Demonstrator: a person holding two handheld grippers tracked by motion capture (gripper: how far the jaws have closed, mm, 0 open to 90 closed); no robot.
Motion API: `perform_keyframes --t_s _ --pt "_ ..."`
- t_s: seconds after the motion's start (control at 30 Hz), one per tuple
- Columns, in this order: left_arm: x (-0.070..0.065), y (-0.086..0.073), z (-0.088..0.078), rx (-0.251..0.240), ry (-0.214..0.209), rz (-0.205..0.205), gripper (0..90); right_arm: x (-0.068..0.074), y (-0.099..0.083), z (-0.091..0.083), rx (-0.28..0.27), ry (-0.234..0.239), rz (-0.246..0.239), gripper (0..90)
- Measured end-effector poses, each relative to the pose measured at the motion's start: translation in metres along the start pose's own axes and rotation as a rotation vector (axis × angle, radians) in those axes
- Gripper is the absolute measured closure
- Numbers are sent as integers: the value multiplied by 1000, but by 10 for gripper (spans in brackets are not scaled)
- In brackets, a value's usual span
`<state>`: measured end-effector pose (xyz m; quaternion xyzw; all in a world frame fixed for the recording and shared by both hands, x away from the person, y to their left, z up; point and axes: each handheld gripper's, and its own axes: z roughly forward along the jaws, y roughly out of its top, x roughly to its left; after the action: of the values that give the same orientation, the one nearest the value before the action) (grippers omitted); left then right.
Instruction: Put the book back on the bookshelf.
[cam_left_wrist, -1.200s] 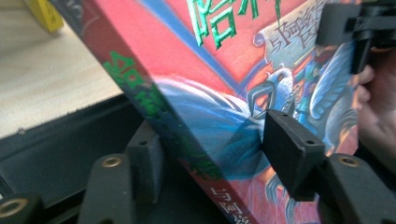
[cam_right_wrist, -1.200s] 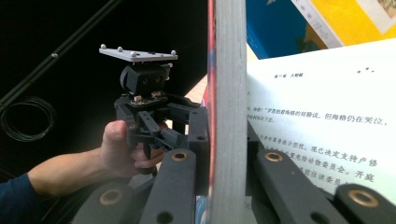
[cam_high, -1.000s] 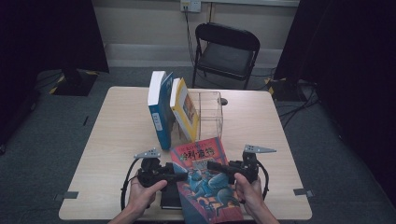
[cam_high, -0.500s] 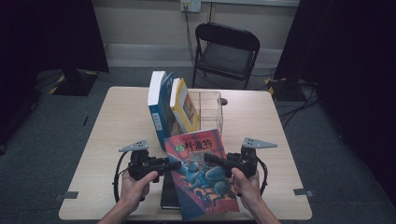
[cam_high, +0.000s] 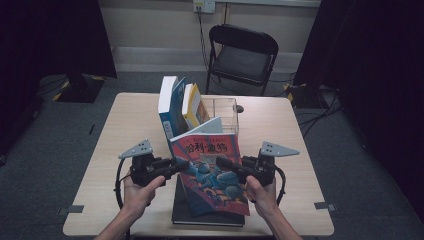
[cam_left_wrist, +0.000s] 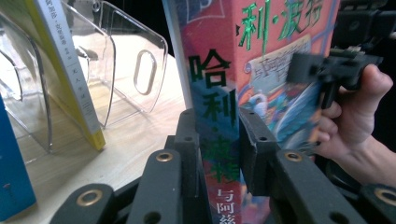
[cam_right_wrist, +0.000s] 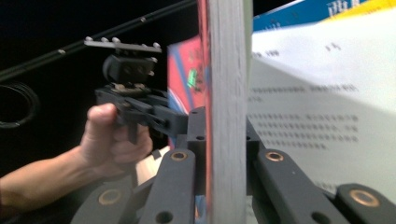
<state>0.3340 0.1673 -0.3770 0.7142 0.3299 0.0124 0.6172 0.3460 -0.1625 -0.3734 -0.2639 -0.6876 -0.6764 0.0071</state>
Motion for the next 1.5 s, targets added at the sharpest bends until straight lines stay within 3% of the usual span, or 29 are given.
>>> perform_keyframes --t_s 0.2,0.4,0.63,0.7,0.73,0.87,0.93,1.07,1.17,1.23,1.3,1.4,1.5 --pt "-19 3 4 20 -21 89 733 4 -4 -16 27 4 -12 812" --pt "-32 -2 15 42 -81 144 703 14 -12 -36 35 35 -22 805" --pt "-47 -11 35 90 -104 196 691 22 -15 -43 65 20 -58 780" --pt "-52 -12 34 98 -110 223 708 23 -15 -45 82 -3 -71 683" --pt "-53 -12 33 99 -109 236 717 25 -14 -46 83 -47 -81 599" --pt "-56 -14 32 93 -107 239 721 26 -10 -52 71 -122 -99 449" --pt "-56 -14 32 94 -108 240 722 27 -8 -56 64 -169 -126 421" --pt "-57 -14 31 96 -104 250 725 21 -5 -63 37 -229 -116 301" --pt "-58 -15 31 100 -110 255 723 12 -4 -65 33 -230 -94 257" --pt "-57 -15 31 96 -114 250 723 8 -3 -63 37 -200 -85 267" --pt "-57 -14 31 97 -108 251 722 7 -2 -59 44 -151 -91 375" --pt "-56 -13 30 103 -94 261 718 13 0 -54 60 -184 -121 404" --pt "-54 -13 31 87 -94 226 710 11 1 -54 61 -191 -121 453"
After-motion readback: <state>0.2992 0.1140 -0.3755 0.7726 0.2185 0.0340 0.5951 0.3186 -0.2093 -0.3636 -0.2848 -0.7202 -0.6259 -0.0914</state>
